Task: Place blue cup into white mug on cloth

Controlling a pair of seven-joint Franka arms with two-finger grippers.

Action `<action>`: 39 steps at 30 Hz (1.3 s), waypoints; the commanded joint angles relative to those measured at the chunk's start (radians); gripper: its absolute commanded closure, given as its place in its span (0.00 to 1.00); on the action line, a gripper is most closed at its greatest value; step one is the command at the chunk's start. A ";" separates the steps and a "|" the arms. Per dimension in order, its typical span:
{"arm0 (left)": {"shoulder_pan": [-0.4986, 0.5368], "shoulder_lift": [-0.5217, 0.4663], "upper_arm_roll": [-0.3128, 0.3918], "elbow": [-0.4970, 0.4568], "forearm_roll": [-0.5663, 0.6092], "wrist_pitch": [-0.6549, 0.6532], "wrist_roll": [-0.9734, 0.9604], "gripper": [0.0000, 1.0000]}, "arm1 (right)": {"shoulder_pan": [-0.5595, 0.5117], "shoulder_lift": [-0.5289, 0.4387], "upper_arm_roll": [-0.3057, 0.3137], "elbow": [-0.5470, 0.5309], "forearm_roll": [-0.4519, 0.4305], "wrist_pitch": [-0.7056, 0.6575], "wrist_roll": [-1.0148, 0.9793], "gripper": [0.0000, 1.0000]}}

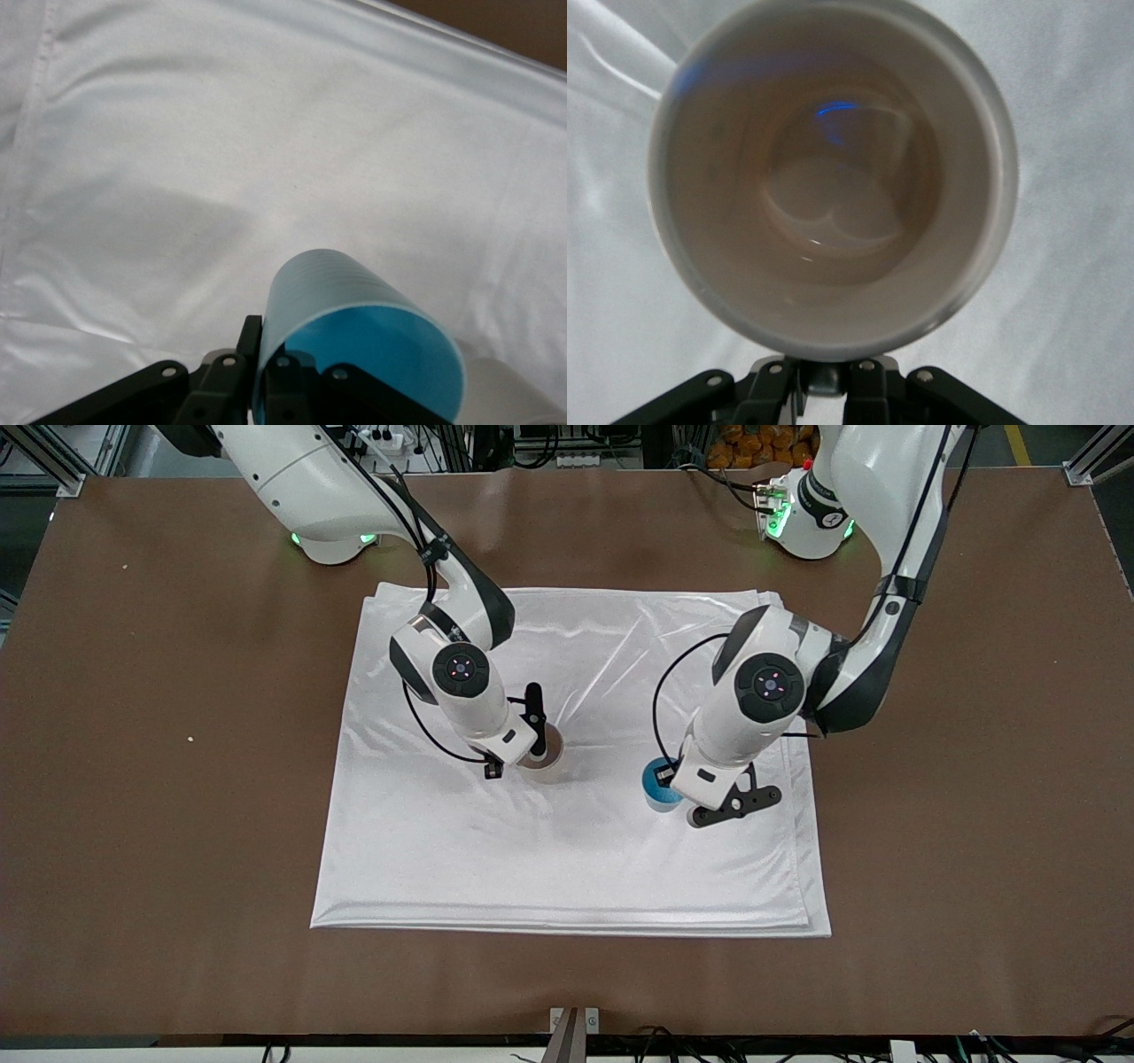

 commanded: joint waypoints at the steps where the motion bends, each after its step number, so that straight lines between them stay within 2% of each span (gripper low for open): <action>1: -0.041 -0.022 0.010 -0.015 -0.010 -0.013 -0.053 1.00 | 0.019 0.025 -0.011 0.017 -0.031 0.015 0.042 0.99; 3: -0.054 -0.025 0.010 -0.012 -0.013 -0.013 -0.071 1.00 | 0.018 0.025 -0.011 0.009 -0.031 0.023 0.042 0.95; 9: -0.090 -0.025 0.008 0.026 -0.016 -0.014 -0.116 1.00 | 0.018 0.027 -0.012 -0.011 -0.033 0.054 0.042 0.90; 10: -0.098 -0.024 0.008 0.026 -0.016 -0.014 -0.125 1.00 | 0.019 0.027 -0.012 -0.015 -0.039 0.052 0.040 0.85; 12: -0.113 -0.022 0.008 0.026 -0.016 -0.014 -0.139 1.00 | 0.019 0.027 -0.011 -0.018 -0.049 0.054 0.042 0.65; 17: -0.146 -0.015 0.008 0.026 -0.015 -0.014 -0.154 1.00 | 0.018 0.025 -0.011 -0.018 -0.054 0.048 0.042 0.60; 19: -0.153 -0.013 0.008 0.025 -0.016 -0.014 -0.156 1.00 | 0.016 0.022 -0.011 -0.018 -0.054 0.043 0.042 0.53; 20: -0.158 -0.013 0.008 0.025 -0.016 -0.014 -0.159 1.00 | 0.015 0.018 -0.011 -0.017 -0.052 0.040 0.042 0.46; 23: -0.167 -0.013 0.008 0.025 -0.015 -0.014 -0.177 1.00 | 0.008 -0.004 -0.009 -0.015 -0.052 0.025 0.042 0.09; 24: -0.169 -0.013 0.008 0.025 -0.016 -0.014 -0.179 1.00 | 0.008 -0.011 -0.009 -0.014 -0.051 0.017 0.042 0.00; 39: -0.261 0.019 0.010 0.029 -0.013 -0.013 -0.232 1.00 | -0.077 -0.211 -0.003 -0.017 -0.037 -0.176 0.037 0.00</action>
